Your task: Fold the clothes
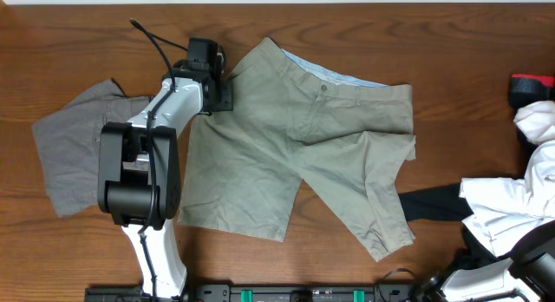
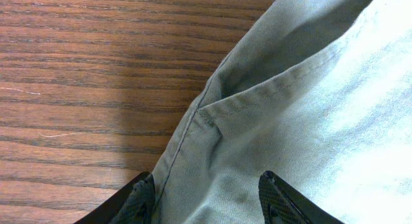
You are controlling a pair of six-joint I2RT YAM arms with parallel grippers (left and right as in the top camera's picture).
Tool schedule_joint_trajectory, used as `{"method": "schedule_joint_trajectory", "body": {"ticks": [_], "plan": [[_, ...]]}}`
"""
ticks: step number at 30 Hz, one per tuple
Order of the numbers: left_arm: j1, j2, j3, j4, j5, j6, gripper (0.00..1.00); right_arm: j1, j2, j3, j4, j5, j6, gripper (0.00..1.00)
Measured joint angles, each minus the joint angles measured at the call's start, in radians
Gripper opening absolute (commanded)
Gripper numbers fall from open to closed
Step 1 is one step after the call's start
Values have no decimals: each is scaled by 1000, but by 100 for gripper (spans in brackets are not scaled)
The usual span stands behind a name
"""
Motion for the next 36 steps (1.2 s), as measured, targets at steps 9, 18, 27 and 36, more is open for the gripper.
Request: {"method": "schedule_joint_trajectory", "body": {"ticks": [9, 18, 27, 36], "plan": [[0, 0, 0, 0, 2, 0, 55, 268, 0, -183, -101, -279, -94, 67], [0, -28, 0, -2, 3, 0, 55, 521, 1, -490, -103, -196, -73, 61], [0, -69, 0, 11, 3, 0, 56, 436, -14, -662, -76, 93, 147, 33], [0, -76, 0, 23, 3, 0, 56, 50, -3, -623, -67, 263, 343, 16]]}}
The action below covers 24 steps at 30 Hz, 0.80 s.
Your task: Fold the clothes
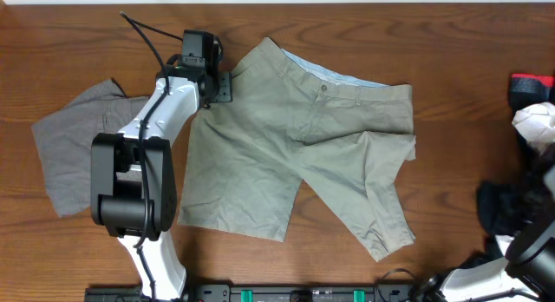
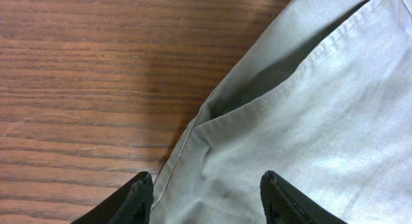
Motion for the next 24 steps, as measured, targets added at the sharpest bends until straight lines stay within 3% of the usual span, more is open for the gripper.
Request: {"method": "schedule_joint_trajectory", "body": {"ticks": [6, 11, 14, 24], "plan": [[0, -2, 0, 13, 0, 0, 57, -134, 5, 182, 9, -40, -19, 21], [0, -2, 0, 16, 0, 0, 57, -166, 5, 391, -8, -49, -96, 41], [0, -2, 0, 16, 0, 0, 57, -167, 3, 443, -2, -158, -146, 50], [0, -31, 0, -45, 16, 1, 65, -84, 3, 446, 13, -750, -415, 61]]}}
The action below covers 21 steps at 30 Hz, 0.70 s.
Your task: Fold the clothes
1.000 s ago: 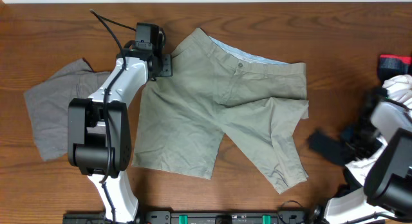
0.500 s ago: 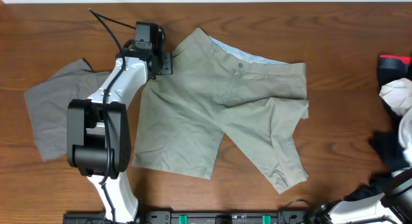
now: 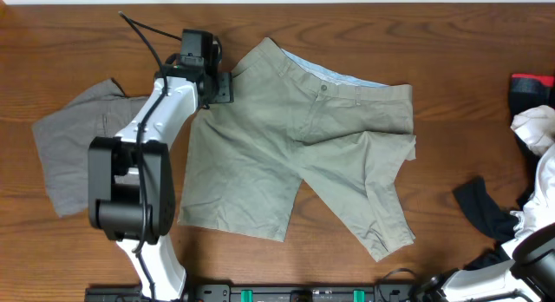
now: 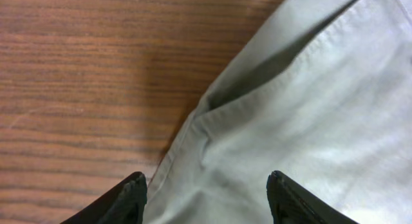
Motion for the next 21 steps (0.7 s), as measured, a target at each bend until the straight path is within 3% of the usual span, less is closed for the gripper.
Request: {"method": "schedule_joint_trajectory", "body": {"ticks": [5, 10, 16, 21], "plan": [[0, -77, 0, -54, 71, -1, 66, 184, 0, 0, -32, -137, -106, 62], [-6, -116, 0, -121, 120, 1, 67, 407, 0, -2, -44, -73, -129, 69], [-14, -114, 0, 9, 152, 97, 72, 576, 0, -47, -18, 81, -100, 72], [-14, -82, 0, 63, 136, 148, 72, 619, 0, -80, -42, 129, -93, 72]]}}
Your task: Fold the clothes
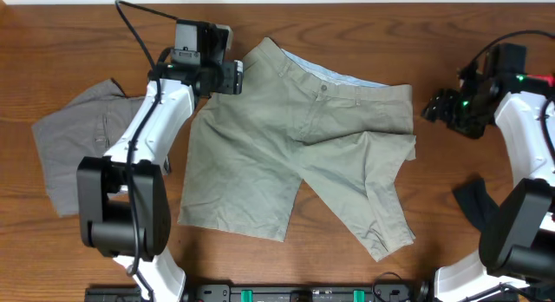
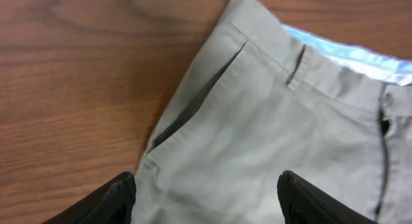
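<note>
Khaki shorts lie spread flat mid-table, waistband toward the far edge, legs toward the near edge. My left gripper hovers at the waistband's left corner. In the left wrist view it is open, its black fingertips wide apart over the pocket slit, with the waistband's light blue lining beyond. My right gripper is just right of the waistband's right end, apart from the cloth. Its jaws are too small to read.
A grey garment lies flat left of the left arm. A black garment lies at the right, near the right arm's base. The wooden table shows bare around the shorts.
My left gripper has moved up along the shorts' side to the waistband corner and sits higher. The right arm now reaches to the waistband's right end. The white clothes are gone from the right edge.
My left gripper stayed open and low over the shorts' left seam near the pocket through the earlier moments. At the right edge a white pile and a black garment shifted about. Now only the black garment remains there, and both grippers are at the waistband's ends.
</note>
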You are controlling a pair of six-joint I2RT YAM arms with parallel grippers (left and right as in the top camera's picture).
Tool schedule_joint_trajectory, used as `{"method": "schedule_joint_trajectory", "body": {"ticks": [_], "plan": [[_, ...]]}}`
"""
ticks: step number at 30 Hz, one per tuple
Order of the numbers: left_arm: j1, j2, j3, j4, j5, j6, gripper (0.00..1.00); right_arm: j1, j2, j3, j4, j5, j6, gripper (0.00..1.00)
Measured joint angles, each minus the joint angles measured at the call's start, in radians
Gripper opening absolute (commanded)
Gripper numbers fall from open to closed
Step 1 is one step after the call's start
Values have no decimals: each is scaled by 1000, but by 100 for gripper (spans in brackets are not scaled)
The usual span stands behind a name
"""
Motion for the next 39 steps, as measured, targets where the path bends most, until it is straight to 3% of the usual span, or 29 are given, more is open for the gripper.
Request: {"method": "schedule_joint_trajectory", "body": {"ticks": [7, 10, 16, 22, 24, 27, 28, 32, 33, 35, 36, 39], "plan": [[0, 93, 0, -42, -13, 20, 70, 3, 0, -7, 1, 19, -9, 68], [0, 99, 0, -66, 3, 21, 71, 3, 0, -29, 120, 3, -19, 68], [-6, 98, 0, -83, 14, 21, 71, 8, 2, -171, 377, -90, -33, 78], [-7, 98, 0, -83, 18, 21, 71, 8, 14, -316, 581, -237, -39, 78], [-7, 98, 0, -83, 17, 21, 71, 8, 17, -340, 631, -291, -39, 72], [-7, 98, 0, -80, 17, 21, 71, 9, 17, -348, 684, -346, -45, 35], [-7, 98, 0, -80, 18, 21, 71, 13, 17, -348, 704, -359, -38, 29], [-7, 98, 0, -79, 18, 21, 71, 41, 18, -349, 784, -379, -15, 17], [-7, 98, 0, -78, 18, 21, 71, 50, 18, -349, 800, -379, -9, 18], [-7, 98, 0, -77, 18, 21, 71, 65, 18, -349, 822, -375, 11, 52], [-7, 98, 0, -77, 17, 21, 71, 70, 18, -349, 826, -364, 16, 59], [-7, 98, 0, -77, 17, 21, 71, 78, 20, -349, 831, -286, 18, 69]]}}
